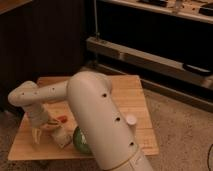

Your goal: Place the white sponge in the ceramic bowl

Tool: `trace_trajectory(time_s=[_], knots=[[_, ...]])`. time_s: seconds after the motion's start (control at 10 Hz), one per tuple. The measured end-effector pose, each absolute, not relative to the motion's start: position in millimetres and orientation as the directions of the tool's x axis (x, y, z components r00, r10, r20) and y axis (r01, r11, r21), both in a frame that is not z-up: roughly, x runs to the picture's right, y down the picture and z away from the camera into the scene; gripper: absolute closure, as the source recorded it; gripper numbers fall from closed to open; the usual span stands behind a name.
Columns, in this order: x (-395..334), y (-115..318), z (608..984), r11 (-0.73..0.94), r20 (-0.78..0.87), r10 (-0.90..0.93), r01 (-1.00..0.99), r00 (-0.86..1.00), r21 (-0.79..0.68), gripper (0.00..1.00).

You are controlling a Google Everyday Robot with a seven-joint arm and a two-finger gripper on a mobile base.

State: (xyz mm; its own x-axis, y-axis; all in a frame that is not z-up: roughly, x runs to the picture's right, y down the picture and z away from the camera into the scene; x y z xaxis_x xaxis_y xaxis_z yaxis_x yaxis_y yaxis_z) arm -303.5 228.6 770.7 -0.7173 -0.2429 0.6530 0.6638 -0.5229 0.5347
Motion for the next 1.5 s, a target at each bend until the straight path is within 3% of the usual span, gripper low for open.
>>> trace_trajectory(time_s=[0.4,1.0,1.5], knots=[[-286,235,774,-0.501,0.753,-0.302,0.769,-0.584,0.396,0.2],[-259,227,776,-0.327,0.725,-0.428,0.84,-0.54,0.433,0.2],[-262,229,780,-0.287,0.692,-0.439,0.819,-0.573,0.496,0.2]])
